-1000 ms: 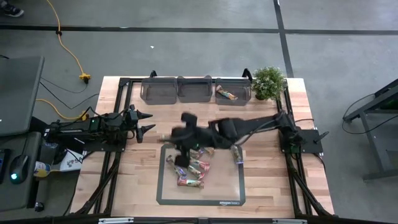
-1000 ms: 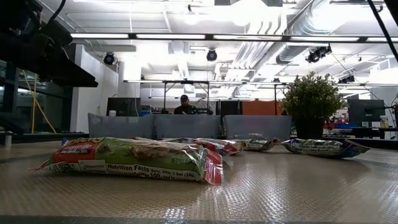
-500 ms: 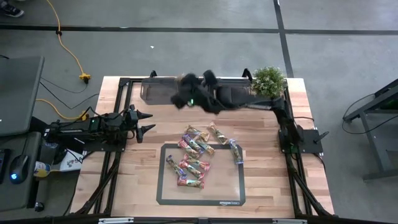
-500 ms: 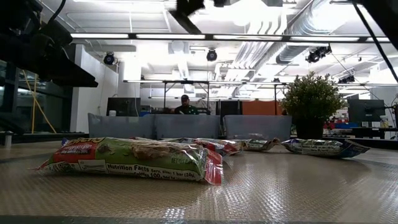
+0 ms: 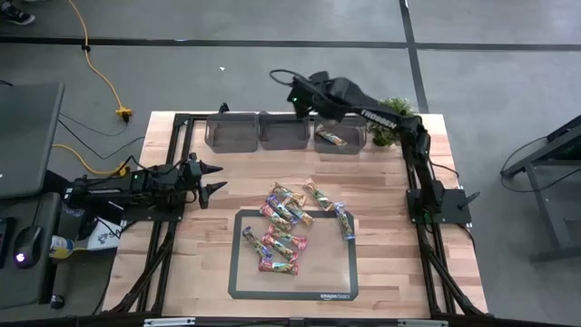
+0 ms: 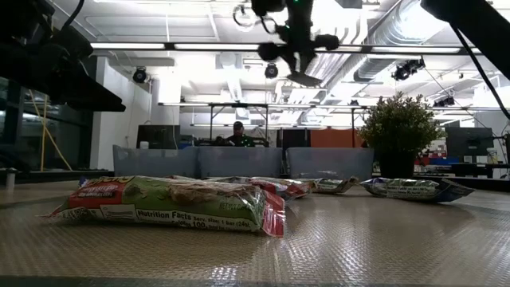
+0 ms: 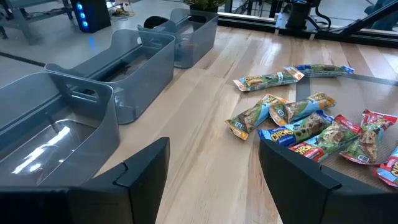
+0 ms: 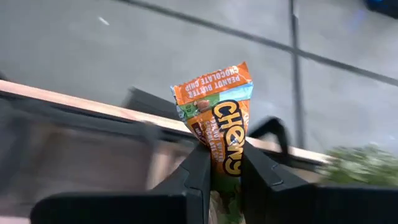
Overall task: Pick and place Granola Bars by type
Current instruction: Put the yellow granola bar into the right black bin
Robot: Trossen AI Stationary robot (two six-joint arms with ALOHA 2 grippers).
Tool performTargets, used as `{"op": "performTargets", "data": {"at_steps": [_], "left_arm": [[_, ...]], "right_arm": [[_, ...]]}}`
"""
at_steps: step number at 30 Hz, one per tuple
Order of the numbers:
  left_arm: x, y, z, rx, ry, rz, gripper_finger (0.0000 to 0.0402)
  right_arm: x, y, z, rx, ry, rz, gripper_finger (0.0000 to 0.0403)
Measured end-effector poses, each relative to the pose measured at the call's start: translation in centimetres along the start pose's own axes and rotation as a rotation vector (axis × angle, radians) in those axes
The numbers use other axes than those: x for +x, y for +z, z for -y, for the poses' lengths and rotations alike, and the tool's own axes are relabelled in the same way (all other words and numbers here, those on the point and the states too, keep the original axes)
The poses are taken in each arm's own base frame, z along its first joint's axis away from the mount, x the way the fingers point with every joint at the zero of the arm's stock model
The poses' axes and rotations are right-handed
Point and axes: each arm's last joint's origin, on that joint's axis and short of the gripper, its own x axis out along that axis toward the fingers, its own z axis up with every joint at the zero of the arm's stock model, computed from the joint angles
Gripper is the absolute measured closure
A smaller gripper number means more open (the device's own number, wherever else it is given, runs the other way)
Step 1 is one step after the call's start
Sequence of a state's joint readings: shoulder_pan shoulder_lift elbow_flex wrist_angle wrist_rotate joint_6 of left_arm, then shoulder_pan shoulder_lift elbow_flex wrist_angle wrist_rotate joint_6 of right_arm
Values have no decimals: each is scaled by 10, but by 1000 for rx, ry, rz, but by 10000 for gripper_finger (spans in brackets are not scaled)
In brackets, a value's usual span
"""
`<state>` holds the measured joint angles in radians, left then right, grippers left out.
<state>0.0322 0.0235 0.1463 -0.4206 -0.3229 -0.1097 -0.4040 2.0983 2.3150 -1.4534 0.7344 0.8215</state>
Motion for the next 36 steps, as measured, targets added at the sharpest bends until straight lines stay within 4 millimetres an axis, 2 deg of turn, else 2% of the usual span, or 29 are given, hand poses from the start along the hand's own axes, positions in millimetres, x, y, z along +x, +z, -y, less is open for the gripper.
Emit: {"op": "performTargets", "data": {"at_steps": [3, 7, 14, 21, 29, 36], "left_arm": [[0, 0, 0, 0, 0, 0, 159], [0, 0, 0, 0, 0, 0, 159], [0, 0, 0, 0, 0, 0, 159], [0, 0, 0, 0, 0, 0, 159], [0, 0, 0, 0, 0, 0, 159], [0, 0, 0, 0, 0, -1, 159]], "right_arm": [[13, 6, 15, -21, -45, -60, 362], [34, 4, 21, -40, -67, -144, 359], [84, -36, 12, -126, -123, -303, 361], [128, -60, 6, -64, -56, -360, 360], [154, -76, 3, -5, 15, -387, 360], [159, -77, 2, -11, 52, -386, 351]]}}
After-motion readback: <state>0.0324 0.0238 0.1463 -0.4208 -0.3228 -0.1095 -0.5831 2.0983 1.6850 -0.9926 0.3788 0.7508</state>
